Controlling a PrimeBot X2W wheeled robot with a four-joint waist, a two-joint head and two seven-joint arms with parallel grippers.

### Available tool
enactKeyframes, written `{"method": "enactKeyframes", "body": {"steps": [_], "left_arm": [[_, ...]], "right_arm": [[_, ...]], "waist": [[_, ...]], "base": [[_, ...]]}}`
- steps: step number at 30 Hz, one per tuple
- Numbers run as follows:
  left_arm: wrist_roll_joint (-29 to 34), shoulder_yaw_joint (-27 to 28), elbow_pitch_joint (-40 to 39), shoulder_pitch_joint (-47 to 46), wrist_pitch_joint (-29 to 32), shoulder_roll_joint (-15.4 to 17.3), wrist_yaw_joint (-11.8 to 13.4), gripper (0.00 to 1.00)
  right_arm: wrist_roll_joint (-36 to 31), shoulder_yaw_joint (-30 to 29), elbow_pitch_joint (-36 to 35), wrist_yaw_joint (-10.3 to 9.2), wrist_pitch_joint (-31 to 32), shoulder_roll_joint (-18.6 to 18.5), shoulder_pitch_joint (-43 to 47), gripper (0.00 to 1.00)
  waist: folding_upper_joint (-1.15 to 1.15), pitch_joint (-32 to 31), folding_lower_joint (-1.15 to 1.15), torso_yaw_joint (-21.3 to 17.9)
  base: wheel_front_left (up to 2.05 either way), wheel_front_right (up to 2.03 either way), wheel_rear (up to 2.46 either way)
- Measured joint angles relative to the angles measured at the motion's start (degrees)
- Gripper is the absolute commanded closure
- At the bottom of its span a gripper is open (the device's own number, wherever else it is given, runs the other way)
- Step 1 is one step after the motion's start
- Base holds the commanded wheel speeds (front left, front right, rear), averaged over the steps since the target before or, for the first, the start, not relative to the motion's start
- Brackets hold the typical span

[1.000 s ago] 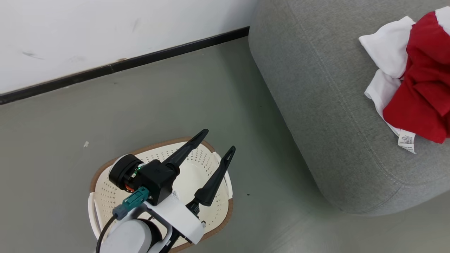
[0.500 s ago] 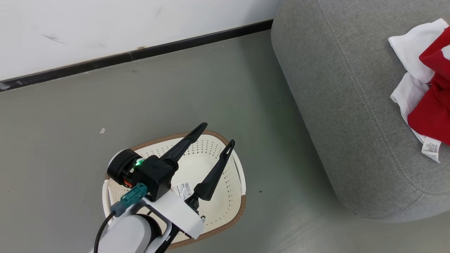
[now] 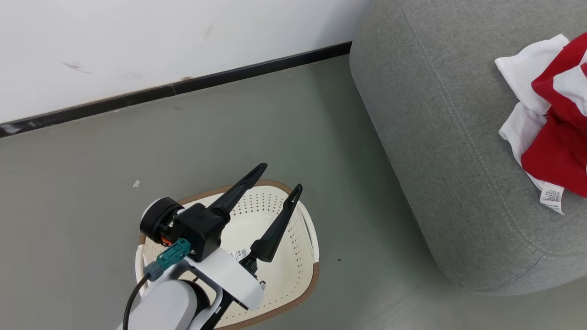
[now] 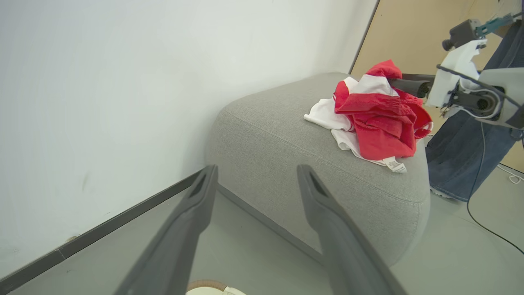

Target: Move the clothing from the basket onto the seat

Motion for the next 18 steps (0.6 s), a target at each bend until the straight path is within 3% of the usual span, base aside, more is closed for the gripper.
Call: {"method": "enactKeyframes", "body": {"steps": [13, 18], "left_arm": [[-0.9, 1.1, 2.3, 0.2, -2.3, -0.3, 0.0, 0.00], [-1.5, 3.4, 3.6, 1.2, -4.3, -0.4, 0.7, 0.00]], "right_arm": [[1.5, 1.4, -5.0, 0.00, -1.9, 2.4, 4.8, 0.00], [2.8, 4.7, -8.0, 0.00, -2.0, 4.4, 7.8, 0.00]], "waist": [[0.00, -3.5, 0.00, -1.5], [0.00, -5.7, 0.00, -1.6]], "base": [[0.00, 0.00, 0.00], [0.00, 0.00, 0.00]]}}
